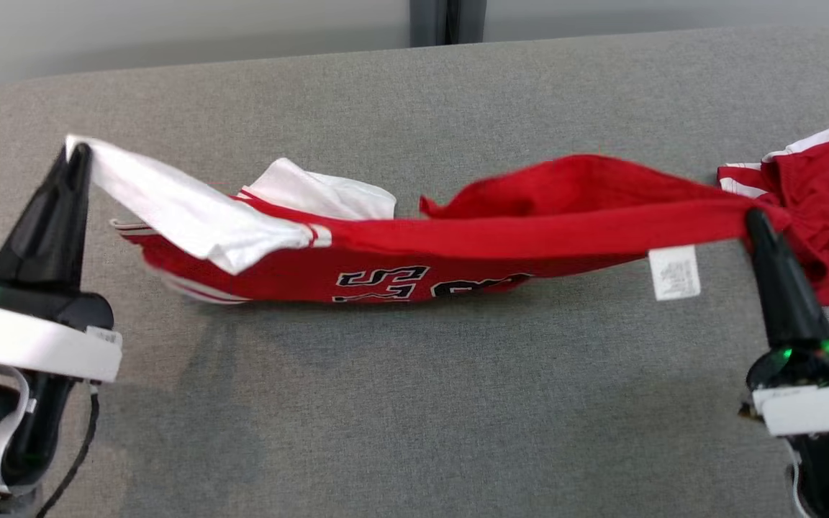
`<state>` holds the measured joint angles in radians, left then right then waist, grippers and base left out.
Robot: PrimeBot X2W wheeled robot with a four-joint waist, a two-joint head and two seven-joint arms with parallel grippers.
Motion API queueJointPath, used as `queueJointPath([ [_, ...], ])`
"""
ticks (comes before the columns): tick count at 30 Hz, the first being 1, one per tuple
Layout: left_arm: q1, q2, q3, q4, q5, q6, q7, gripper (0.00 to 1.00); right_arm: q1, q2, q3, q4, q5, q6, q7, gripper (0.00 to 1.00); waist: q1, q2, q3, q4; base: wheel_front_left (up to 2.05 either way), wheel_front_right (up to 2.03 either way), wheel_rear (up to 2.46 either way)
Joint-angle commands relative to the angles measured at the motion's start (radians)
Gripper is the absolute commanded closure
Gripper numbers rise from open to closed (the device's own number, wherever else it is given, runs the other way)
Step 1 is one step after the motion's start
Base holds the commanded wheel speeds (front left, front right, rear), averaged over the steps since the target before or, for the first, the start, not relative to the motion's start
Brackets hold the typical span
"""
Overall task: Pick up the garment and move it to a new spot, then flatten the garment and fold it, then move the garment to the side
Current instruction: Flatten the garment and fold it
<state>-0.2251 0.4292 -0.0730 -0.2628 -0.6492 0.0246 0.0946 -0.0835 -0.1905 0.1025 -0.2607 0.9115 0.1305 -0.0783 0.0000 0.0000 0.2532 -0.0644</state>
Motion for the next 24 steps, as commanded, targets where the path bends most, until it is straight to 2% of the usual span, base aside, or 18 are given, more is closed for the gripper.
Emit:
queueJointPath([
  [1, -0.051, 0.014, 0.012, -0.027, 0.013, 0.011, 0.007, 1.00, -0.064, -0.007, -0.014, -0.007, 0.007, 0.001, 0.007, 1.00, 0.0000, 0.0000, -0.011, 0.003, 0.00, 0.00, 0.00],
  [5, -0.166, 0.024, 0.011, -0.048, 0.037, 0.018, 0.012, 1.00, -0.198, -0.022, -0.020, 0.010, -0.003, 0.001, 0.029, 1.00, 0.0000, 0.0000, -0.028, 0.015, 0.00, 0.00, 0.00],
  [11, -0.361, 0.035, -0.004, -0.010, 0.079, 0.016, 0.012, 1.00, -0.405, -0.042, -0.015, 0.050, -0.034, 0.001, 0.037, 1.00, 0.0000, 0.0000, -0.059, 0.028, 0.00, 0.00, 0.00],
  [19, -0.544, 0.025, -0.043, 0.053, 0.104, -0.004, 0.016, 1.00, -0.552, -0.072, 0.011, 0.125, -0.082, 0.001, 0.044, 1.00, 0.0000, 0.0000, -0.080, 0.043, 0.00, 0.00, 0.00],
  [24, -0.658, 0.007, -0.079, 0.140, 0.107, -0.021, 0.026, 1.00, -0.630, -0.094, 0.038, 0.206, -0.132, 0.000, 0.022, 1.00, 0.0000, 0.0000, -0.063, 0.052, 0.00, 0.00, 0.00],
])
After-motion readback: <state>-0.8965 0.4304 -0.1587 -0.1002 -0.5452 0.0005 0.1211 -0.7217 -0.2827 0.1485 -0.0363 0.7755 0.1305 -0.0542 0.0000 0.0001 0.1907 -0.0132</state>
